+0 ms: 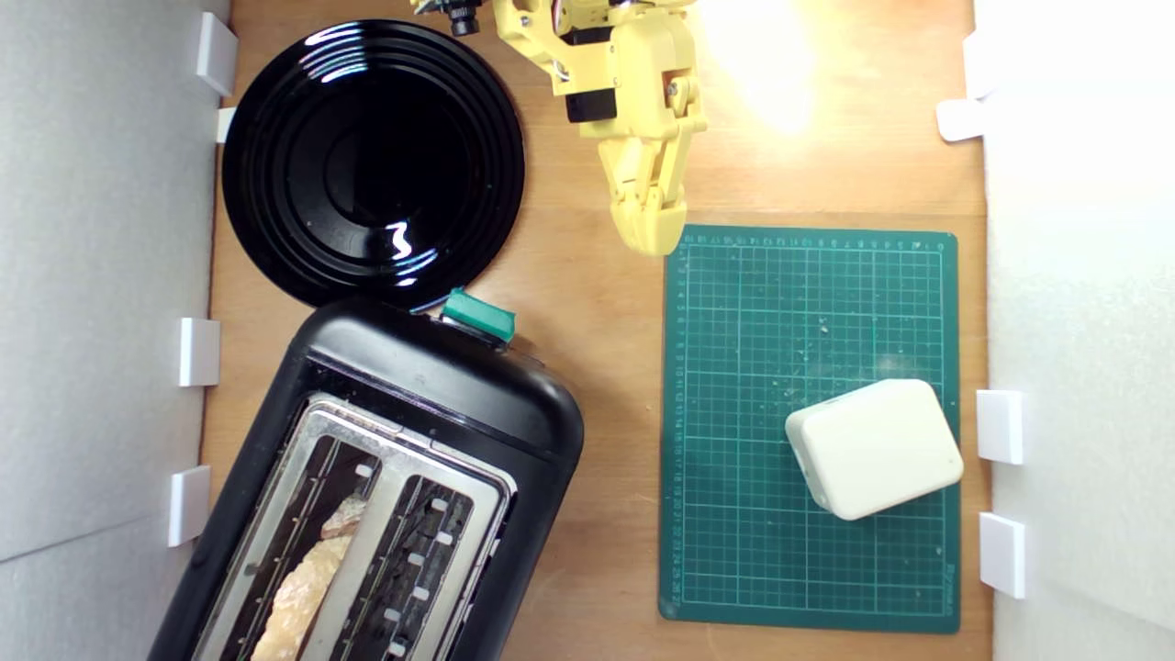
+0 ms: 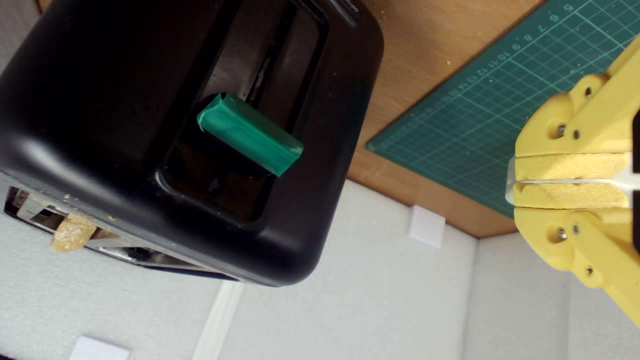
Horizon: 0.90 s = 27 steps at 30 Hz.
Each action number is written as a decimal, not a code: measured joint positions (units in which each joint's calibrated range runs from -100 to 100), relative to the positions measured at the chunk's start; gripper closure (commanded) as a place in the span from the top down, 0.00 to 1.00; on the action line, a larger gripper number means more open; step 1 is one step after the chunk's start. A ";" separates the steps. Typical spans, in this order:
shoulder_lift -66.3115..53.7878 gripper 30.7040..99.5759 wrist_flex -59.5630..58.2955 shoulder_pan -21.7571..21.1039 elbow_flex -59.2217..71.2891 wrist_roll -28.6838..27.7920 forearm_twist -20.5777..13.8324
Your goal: Pick bread and place in toaster
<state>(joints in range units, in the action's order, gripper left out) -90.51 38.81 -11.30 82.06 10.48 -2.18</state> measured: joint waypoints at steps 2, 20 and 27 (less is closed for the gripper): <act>-0.50 0.12 0.00 -0.09 1.94 0.26 0.00; -7.31 0.00 0.08 -0.18 16.18 0.57 0.00; -7.31 0.00 2.37 -0.27 16.27 0.57 0.00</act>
<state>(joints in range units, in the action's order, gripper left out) -97.82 41.19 -11.58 98.34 11.05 -2.18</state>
